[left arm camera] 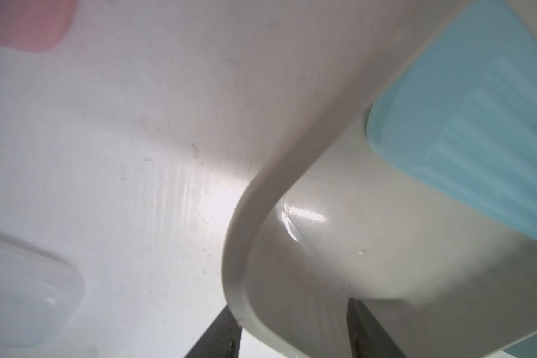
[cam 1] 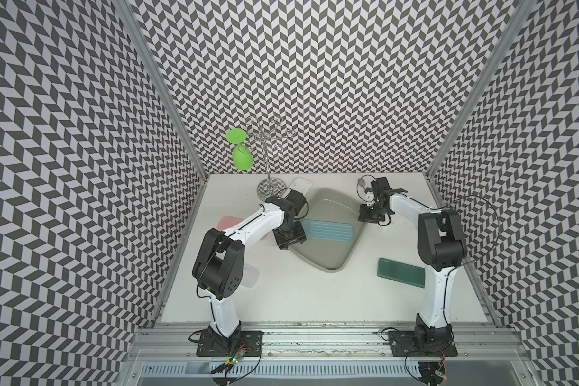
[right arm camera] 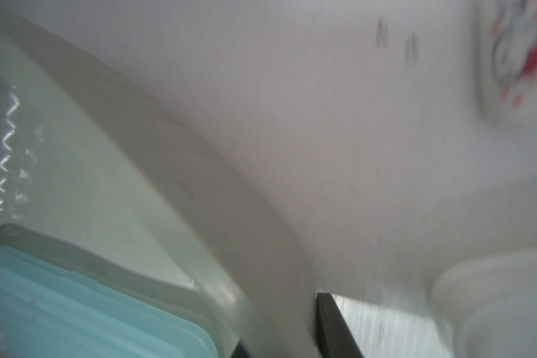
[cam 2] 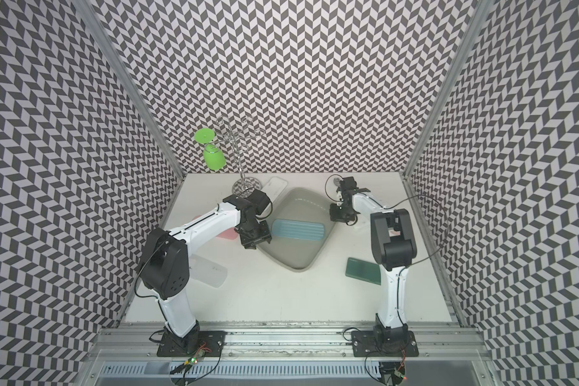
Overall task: Put the pencil case into the storage box
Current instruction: Adjust the storage box at the center of the board.
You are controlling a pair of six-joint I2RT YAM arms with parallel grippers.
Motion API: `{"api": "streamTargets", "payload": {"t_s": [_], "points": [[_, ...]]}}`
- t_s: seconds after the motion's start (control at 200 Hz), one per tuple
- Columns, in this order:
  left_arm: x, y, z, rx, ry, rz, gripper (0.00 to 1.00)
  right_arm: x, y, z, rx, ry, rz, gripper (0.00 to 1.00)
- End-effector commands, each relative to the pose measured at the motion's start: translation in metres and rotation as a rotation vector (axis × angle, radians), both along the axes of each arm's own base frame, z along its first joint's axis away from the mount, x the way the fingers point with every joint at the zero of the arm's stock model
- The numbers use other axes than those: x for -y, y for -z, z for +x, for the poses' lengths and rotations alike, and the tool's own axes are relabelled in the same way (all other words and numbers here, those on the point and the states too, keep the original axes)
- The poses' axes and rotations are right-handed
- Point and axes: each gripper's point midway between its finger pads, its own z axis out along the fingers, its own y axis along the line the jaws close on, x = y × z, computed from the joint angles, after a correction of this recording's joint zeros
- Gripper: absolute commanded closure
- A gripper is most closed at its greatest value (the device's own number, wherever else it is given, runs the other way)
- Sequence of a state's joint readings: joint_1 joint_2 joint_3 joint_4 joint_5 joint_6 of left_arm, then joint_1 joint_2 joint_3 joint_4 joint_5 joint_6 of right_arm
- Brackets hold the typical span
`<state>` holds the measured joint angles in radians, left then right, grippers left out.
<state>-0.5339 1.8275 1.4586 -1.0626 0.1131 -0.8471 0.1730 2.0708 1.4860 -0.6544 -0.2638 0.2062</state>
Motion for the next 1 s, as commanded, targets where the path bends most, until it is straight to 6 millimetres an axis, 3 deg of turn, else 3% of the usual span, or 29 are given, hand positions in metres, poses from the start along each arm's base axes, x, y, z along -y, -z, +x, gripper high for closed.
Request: {"api": "streamTargets", "payload": {"t_s": [0.0,0.19,0.335,0.461,0.646,0.726,0.791,0.896,0.996], "points": [[0.009,-0.024,0.007,0.113,0.024,-0.073,0.41,-0.033,-0.015,-0.029,-0.050,0.026,0.183,0.77],[-0.003,-0.028,-0.009,0.116,0.005,-0.078,0.41,-0.034,-0.032,-0.049,-0.027,0.180,0.284,0.78],[-0.012,-0.033,-0.010,0.138,0.018,-0.057,0.41,-0.037,-0.041,-0.065,-0.033,0.301,0.360,0.78],[-0.016,-0.042,0.001,0.180,0.047,-0.049,0.39,-0.044,-0.044,-0.070,-0.046,0.372,0.404,0.78],[-0.017,-0.077,0.026,0.284,0.092,-0.019,0.36,-0.055,-0.044,-0.064,-0.083,0.390,0.392,0.76],[-0.015,-0.094,0.037,0.341,0.105,-0.020,0.28,-0.059,-0.043,-0.063,-0.098,0.393,0.392,0.76],[-0.010,-0.104,0.044,0.383,0.118,-0.041,0.27,-0.062,-0.040,-0.063,-0.125,0.395,0.405,0.76],[-0.004,-0.106,0.049,0.410,0.141,-0.064,0.27,-0.067,-0.034,-0.066,-0.162,0.377,0.401,0.76],[-0.005,-0.091,0.047,0.376,0.162,-0.049,0.26,-0.068,-0.030,-0.068,-0.176,0.372,0.386,0.76]]}}
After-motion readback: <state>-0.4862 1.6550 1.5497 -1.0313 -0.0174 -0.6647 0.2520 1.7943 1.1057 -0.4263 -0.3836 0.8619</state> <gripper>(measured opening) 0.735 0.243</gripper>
